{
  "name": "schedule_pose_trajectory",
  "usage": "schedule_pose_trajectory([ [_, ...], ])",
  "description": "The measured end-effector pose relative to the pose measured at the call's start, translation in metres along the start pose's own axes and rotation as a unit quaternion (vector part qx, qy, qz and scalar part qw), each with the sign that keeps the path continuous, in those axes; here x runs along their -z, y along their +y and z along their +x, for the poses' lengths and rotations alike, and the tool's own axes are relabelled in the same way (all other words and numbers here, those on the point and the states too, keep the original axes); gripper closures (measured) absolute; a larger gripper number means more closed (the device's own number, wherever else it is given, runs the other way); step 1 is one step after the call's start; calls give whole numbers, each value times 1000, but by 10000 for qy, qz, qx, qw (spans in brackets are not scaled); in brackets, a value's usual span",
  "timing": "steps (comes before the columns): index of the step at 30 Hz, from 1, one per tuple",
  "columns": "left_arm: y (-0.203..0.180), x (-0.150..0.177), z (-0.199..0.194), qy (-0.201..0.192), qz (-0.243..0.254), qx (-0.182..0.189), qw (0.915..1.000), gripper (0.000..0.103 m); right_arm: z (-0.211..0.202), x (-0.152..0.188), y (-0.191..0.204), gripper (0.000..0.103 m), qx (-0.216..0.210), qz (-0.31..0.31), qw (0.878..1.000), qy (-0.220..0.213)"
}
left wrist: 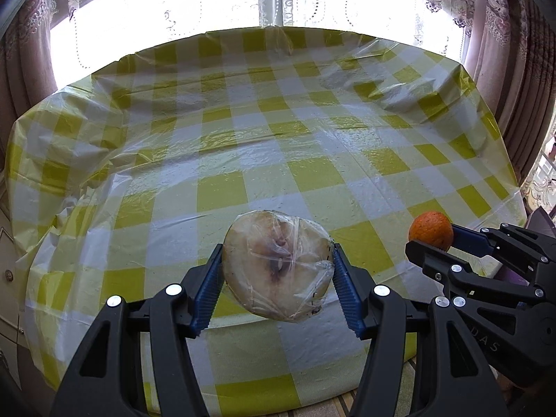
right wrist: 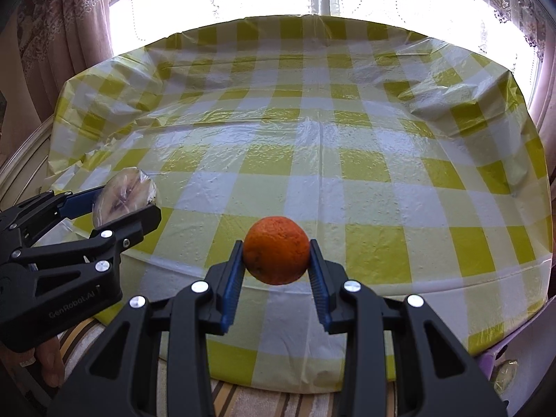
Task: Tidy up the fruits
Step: 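Grasp the last orange with the right tool while the left tool holds the wrapped fruit, then carry the wrapped pale fruit and orange over the white box with both tools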
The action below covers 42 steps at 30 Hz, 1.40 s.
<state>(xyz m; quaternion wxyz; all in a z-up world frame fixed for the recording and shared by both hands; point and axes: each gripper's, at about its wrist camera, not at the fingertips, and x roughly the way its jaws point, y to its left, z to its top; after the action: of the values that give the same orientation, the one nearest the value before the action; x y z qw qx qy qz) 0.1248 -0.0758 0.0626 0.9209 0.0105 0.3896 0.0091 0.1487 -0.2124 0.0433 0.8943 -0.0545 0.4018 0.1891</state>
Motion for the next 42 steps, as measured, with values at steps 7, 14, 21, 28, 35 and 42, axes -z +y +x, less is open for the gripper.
schedule_pose_trajectory([
  [7,-34,2,-8,-21,308,141,9994,46,-22,12,-19,67,104,181,9998,-70],
  [14,-62,3,-16,-34,599,250,9979,46,-41,26,-42,67,166,354,9992,-130],
  [21,-88,5,-20,-2,836,381,9958,46,-58,37,-63,67,235,526,9982,-171],
  [28,-122,7,-21,37,1131,600,9918,46,-76,50,-90,67,352,725,9966,-192],
  [35,-157,11,-22,99,1404,849,9864,46,-94,66,-122,67,526,963,9937,-213],
  [42,-190,15,-22,161,1658,1044,9805,46,-109,82,-152,67,716,1185,9901,-214],
])
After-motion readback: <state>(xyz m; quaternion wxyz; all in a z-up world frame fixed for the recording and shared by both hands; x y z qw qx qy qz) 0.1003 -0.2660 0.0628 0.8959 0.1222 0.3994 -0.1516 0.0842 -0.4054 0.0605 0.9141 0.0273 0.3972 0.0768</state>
